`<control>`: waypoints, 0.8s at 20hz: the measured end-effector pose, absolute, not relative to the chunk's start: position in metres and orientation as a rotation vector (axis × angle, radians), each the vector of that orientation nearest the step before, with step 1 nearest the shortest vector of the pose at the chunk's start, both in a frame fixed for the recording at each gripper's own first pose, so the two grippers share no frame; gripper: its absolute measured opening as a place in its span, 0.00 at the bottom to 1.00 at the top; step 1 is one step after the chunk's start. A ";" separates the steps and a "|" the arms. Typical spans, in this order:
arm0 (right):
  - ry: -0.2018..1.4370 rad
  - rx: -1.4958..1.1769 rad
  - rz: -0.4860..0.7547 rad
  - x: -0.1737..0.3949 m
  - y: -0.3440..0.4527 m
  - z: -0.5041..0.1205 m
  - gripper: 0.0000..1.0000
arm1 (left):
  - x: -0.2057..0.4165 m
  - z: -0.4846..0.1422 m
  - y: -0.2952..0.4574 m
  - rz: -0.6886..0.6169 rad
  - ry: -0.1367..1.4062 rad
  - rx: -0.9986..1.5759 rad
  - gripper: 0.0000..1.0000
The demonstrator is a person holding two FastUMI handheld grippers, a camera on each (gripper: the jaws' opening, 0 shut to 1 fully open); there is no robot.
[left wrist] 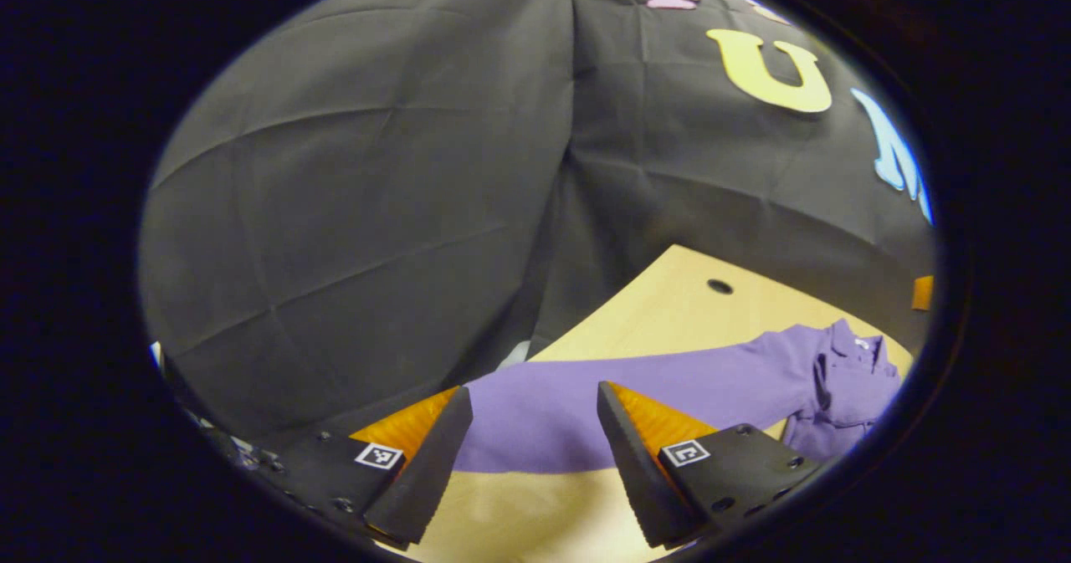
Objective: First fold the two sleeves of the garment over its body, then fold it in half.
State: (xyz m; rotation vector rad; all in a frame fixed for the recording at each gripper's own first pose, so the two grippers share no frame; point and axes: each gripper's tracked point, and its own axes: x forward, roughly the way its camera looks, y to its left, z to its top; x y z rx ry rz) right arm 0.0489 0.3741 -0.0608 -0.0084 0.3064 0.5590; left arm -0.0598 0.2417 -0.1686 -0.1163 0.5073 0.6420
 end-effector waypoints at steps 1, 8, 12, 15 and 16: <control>0.307 -0.012 0.566 0.042 0.375 -0.060 0.98 | -0.063 -0.178 0.252 0.668 0.533 -0.125 0.94; 0.326 0.003 0.597 0.015 0.379 -0.057 0.98 | -0.069 -0.196 0.258 0.716 0.638 -0.156 0.94; 0.334 0.005 0.605 0.007 0.378 -0.056 0.98 | -0.067 -0.199 0.254 0.710 0.678 -0.137 0.96; 0.329 0.006 0.610 0.001 0.377 -0.052 0.98 | -0.064 -0.200 0.253 0.697 0.684 -0.135 0.94; 0.327 0.012 0.615 0.000 0.379 -0.051 0.98 | -0.063 -0.198 0.252 0.690 0.688 -0.129 0.94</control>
